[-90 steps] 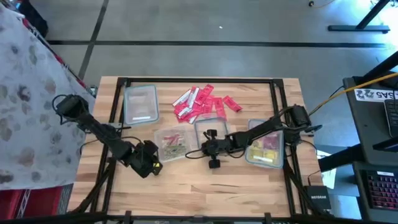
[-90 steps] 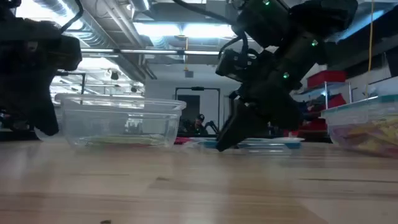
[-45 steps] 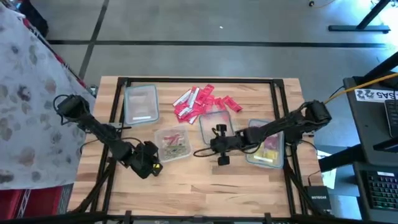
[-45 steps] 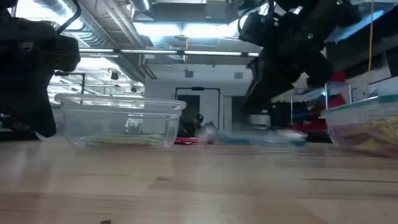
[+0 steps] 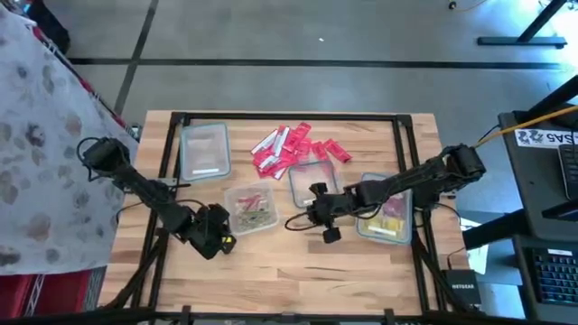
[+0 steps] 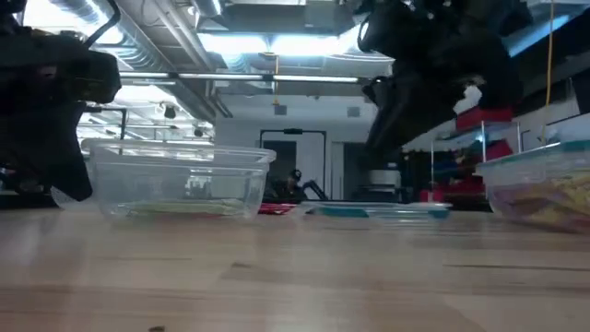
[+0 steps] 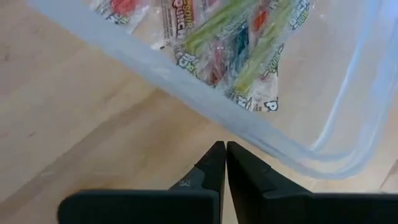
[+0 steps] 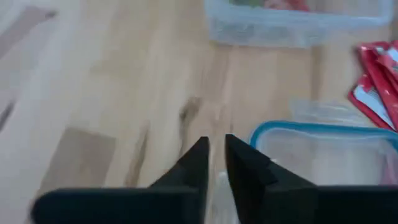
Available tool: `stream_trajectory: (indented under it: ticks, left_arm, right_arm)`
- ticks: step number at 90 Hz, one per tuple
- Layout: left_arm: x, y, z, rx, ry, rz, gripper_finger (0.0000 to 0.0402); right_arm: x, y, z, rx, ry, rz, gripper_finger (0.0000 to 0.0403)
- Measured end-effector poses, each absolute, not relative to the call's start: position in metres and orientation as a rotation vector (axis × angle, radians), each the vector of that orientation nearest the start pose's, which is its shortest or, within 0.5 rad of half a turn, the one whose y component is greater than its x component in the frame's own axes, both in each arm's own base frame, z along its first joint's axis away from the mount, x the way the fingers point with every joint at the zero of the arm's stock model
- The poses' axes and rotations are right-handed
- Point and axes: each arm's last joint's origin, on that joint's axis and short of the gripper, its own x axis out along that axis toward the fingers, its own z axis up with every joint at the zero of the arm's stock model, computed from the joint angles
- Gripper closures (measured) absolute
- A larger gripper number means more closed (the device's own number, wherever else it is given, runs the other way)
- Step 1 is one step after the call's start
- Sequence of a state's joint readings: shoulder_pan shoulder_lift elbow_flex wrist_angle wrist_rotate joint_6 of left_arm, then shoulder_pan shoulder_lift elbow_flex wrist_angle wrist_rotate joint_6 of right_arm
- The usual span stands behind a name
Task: Sort candy
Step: Close the square transparent bin
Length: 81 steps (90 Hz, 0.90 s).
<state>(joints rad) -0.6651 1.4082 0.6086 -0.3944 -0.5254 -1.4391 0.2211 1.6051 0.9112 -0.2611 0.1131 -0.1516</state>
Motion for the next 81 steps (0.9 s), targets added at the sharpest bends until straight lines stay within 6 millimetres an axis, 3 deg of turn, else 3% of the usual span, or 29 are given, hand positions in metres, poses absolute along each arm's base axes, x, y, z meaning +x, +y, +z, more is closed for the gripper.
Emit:
stream_trajectory:
  ticks: [19, 34, 51, 61, 74, 81]
  left_arm:
    - [0.188, -0.126, 0.144, -0.648, 0.815, 0.565, 0.0402]
    - [0.189, -0.126, 0.145, -0.649, 0.805, 0.562, 0.0402]
    - [0.189, -0.126, 0.145, -0.646, 0.806, 0.559, 0.0402]
    - [0.189, -0.126, 0.145, -0.637, 0.807, 0.553, 0.0402]
    - [0.189, -0.126, 0.145, -0.640, 0.804, 0.554, 0.0402]
    - [0.189, -0.126, 0.145, -0.641, 0.804, 0.554, 0.0402]
  right_arm:
    - [0.312, 0.051, 0.160, -0.323, 0.995, 0.084, 0.0194]
    - [0.328, 0.030, 0.136, -0.230, 0.994, -0.002, 0.0168]
    - [0.337, 0.015, 0.107, -0.123, 1.041, -0.027, 0.0212]
    - [0.340, 0.016, 0.096, -0.118, 1.057, -0.027, 0.0269]
    - [0.341, 0.021, 0.092, -0.119, 1.042, -0.011, 0.0373]
    - [0.341, 0.029, 0.093, -0.118, 1.033, 0.011, 0.0386]
